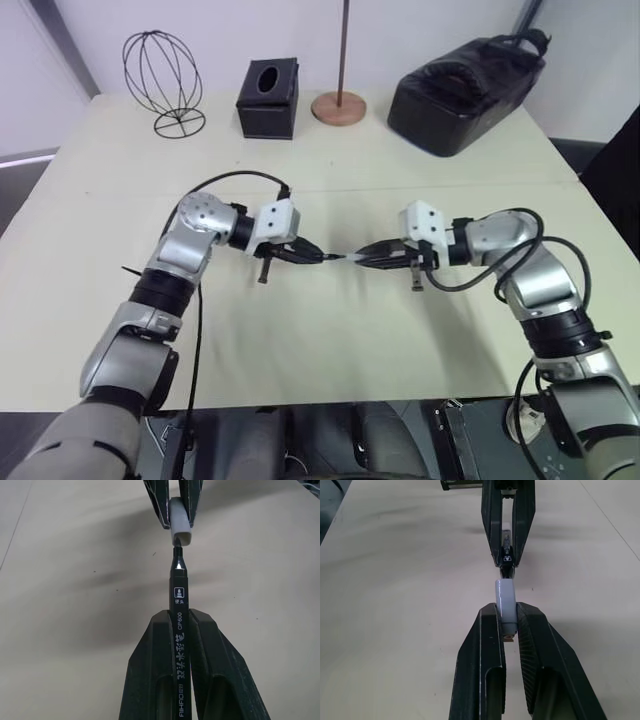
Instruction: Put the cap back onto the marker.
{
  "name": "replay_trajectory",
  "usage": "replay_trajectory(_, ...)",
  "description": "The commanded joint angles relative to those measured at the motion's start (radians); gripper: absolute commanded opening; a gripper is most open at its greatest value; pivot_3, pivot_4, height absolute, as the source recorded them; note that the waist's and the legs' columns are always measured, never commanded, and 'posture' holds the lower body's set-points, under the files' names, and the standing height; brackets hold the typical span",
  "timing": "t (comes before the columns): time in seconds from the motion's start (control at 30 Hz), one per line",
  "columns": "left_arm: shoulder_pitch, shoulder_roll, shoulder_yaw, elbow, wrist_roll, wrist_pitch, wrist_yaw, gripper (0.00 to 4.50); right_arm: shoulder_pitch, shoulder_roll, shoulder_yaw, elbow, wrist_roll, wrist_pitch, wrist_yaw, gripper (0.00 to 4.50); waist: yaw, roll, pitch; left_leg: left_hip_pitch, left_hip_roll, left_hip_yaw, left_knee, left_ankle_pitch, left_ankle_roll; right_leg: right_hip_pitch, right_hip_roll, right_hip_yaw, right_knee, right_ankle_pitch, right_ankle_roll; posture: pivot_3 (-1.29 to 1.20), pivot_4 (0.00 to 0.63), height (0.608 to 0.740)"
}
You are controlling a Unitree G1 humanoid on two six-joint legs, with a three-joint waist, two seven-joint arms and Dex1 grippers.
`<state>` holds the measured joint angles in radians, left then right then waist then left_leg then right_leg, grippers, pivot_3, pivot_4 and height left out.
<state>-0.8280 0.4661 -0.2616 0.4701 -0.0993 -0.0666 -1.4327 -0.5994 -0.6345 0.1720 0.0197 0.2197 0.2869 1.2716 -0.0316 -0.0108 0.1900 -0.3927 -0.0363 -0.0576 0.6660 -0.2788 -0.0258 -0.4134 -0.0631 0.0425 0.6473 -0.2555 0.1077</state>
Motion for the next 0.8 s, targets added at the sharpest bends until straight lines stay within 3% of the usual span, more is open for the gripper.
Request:
replay_trajectory(0.03,0.000,-0.003,0.000,-0.016,-0.005,-0.001,0.003,0.00,-0.011,0.008,-0.004,-0.040,0.021,0.001,-0.010,0.05,0.000,0.000,0.000,0.000,0.000,0.000,0.000,0.000,0.000,0.000,0.000,0.000,0.000,0.000,0.000,0.00,0.150,0.740)
replay_trajectory(0.8,-0.007,-0.054,-0.079,-0.106,0.124,-0.014,0.081,0.00,-0.090,0.153,0.063,0.090,-0.040,0.010,-0.080,0.05,0.007,0.000,0.000,0.000,0.000,0.000,0.000,0.000,0.000,0.000,0.000,0.000,0.000,0.000,0.000,0.00,0.150,0.740)
